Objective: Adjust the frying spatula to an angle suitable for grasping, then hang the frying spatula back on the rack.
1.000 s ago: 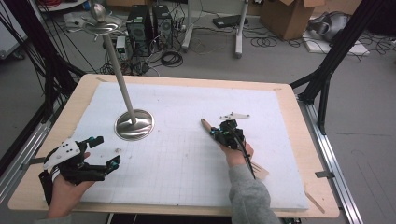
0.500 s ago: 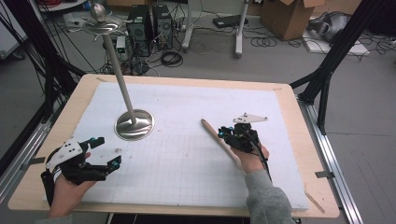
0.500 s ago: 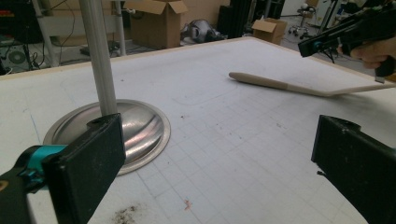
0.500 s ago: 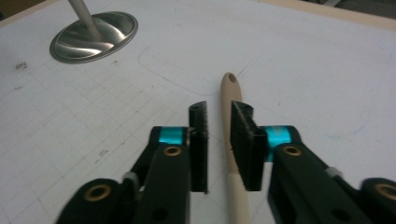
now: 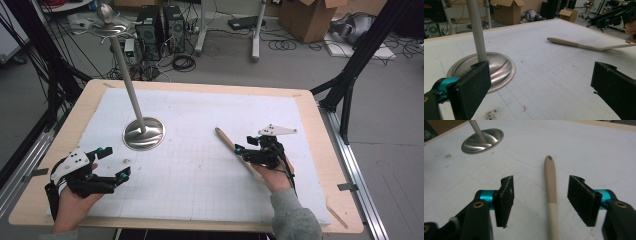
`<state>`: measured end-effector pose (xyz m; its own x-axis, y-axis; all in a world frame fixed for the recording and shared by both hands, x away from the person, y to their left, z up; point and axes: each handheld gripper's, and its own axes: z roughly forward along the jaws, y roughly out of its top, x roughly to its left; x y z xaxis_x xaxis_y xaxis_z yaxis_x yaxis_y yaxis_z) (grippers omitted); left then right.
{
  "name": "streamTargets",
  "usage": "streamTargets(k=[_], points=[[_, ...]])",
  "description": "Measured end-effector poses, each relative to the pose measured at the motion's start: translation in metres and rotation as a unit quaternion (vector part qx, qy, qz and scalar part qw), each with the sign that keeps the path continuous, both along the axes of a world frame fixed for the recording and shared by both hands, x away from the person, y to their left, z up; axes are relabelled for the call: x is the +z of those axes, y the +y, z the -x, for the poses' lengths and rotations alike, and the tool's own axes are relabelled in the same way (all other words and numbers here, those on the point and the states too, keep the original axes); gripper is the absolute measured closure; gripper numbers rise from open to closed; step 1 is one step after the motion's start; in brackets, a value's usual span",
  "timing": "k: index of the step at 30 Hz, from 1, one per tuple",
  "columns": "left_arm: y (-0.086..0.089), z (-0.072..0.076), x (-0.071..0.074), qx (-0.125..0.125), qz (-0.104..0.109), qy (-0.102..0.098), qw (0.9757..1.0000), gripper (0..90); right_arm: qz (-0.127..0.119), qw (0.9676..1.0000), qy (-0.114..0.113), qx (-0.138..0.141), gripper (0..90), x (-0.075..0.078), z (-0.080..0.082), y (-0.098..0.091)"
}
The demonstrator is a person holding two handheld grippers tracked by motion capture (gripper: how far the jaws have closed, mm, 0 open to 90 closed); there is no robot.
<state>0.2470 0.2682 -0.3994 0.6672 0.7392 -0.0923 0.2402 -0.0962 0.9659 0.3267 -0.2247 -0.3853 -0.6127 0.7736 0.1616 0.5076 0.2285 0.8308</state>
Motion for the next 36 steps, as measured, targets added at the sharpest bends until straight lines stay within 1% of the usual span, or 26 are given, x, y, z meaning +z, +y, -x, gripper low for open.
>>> streamTargets(k=[3,4,5,8,10,12,16,20,23,25,31,32,36], points=[[-0.001,-0.001,0.0,0.0,0.001,0.001,1.0,3.4,-0.006,1.0,0.004,0.002,20.6,-0.004,0.003,-0.008],[-0.002,-0.001,-0.001,0.0,0.0,0.001,1.0,3.4,-0.007,1.0,0.005,0.004,16.4,-0.005,0.004,-0.01],[-0.002,-0.001,-0.001,-0.001,-0.001,0.002,1.0,3.4,-0.006,1.0,0.005,0.005,14.5,-0.005,0.005,-0.012],[-0.004,-0.002,-0.004,-0.003,-0.004,0.008,1.0,3.4,-0.006,0.9998,-0.007,0.015,14.5,-0.005,0.01,-0.02],[-0.005,-0.002,-0.006,-0.005,-0.008,0.011,0.9999,3.4,-0.005,0.9997,-0.006,0.024,14.5,-0.006,0.011,-0.025],[-0.005,-0.002,-0.008,-0.004,-0.011,0.015,0.9998,3.4,-0.004,0.9996,-0.006,0.026,14.5,-0.006,0.012,-0.03],[-0.002,0.0,-0.007,0.001,-0.007,0.011,0.9999,3.4,-0.005,0.9996,-0.002,0.026,14.6,-0.008,0.013,-0.035],[-0.001,-0.001,-0.008,0.002,-0.004,0.013,0.9999,3.4,-0.001,0.9996,0.002,0.027,14.6,-0.01,0.013,-0.036],[-0.001,0.0,-0.008,0.0,-0.006,0.013,0.9999,3.4,0.003,0.9996,0.007,0.026,14.6,-0.012,0.012,-0.035],[0.0,0.002,-0.007,0.0,-0.005,0.01,0.9999,3.4,0.007,0.9996,0.006,0.027,14.5,-0.013,0.011,-0.035],[0.003,0.002,-0.006,0.006,-0.001,0.009,0.9999,3.4,0.008,0.9995,0.012,0.03,14.6,-0.016,0.006,-0.031],[0.003,0.001,-0.007,0.007,-0.001,0.012,0.9999,3.4,0.007,0.9994,0.013,0.033,14.6,-0.016,0.006,-0.03],[0.0,0.0,-0.008,0.004,-0.007,0.015,0.9998,3.4,0.004,0.9992,0.012,0.039,14.6,-0.017,0.004,-0.03]])
